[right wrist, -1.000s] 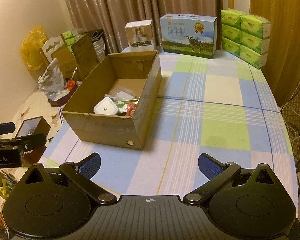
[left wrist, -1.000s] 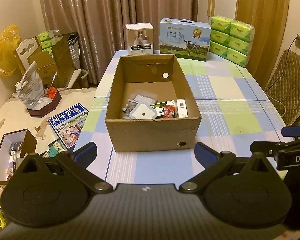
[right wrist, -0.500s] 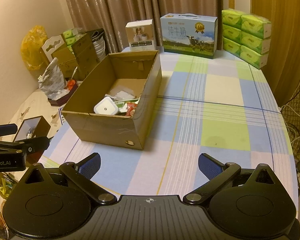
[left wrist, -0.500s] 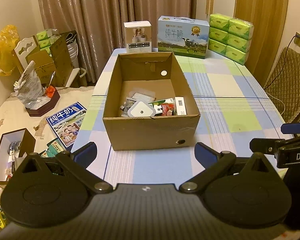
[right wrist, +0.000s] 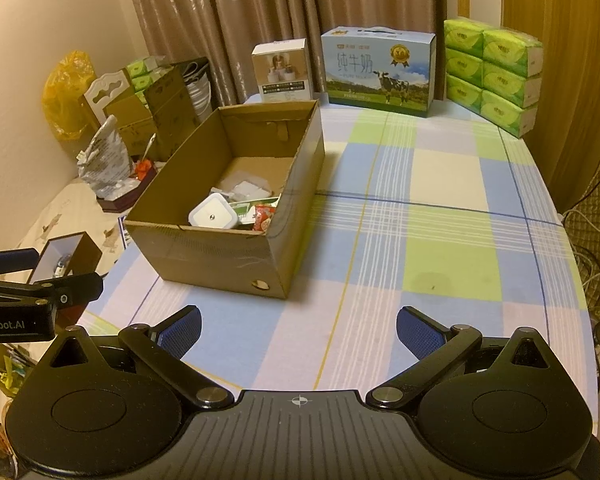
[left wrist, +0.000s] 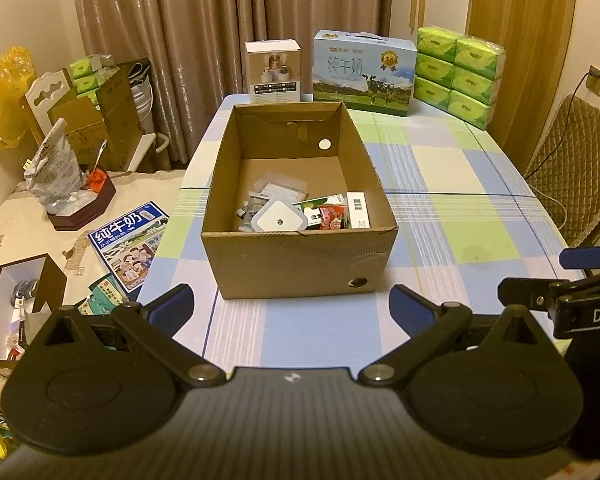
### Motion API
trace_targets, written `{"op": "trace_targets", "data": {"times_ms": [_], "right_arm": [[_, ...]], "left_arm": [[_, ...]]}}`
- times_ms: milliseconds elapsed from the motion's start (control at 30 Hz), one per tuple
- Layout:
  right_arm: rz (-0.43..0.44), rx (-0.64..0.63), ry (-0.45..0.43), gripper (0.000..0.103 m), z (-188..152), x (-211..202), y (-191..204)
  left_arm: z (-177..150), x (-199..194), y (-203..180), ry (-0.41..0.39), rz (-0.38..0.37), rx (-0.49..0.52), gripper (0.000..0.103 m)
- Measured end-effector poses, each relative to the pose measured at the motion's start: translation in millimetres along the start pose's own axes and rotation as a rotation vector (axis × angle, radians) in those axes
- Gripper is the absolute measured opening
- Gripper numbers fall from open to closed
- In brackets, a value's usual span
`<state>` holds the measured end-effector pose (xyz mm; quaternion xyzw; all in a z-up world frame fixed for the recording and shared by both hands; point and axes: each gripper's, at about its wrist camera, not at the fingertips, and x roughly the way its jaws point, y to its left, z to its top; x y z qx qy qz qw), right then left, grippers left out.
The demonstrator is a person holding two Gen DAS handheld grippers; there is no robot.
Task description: Organize objects
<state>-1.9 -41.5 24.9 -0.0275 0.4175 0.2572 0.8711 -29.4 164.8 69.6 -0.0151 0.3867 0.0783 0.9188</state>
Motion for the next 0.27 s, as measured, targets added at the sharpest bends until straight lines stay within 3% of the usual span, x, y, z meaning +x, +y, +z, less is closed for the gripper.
{"op": "trace_targets", "data": {"times_ms": [267], "right_arm": [[0.004,0.003,-0.001,0.101,-1.1,-0.8,0.5]], "left_arm": [[0.0,-0.3,2.1,-0.012,-0.021,-0.01,0.102]]}}
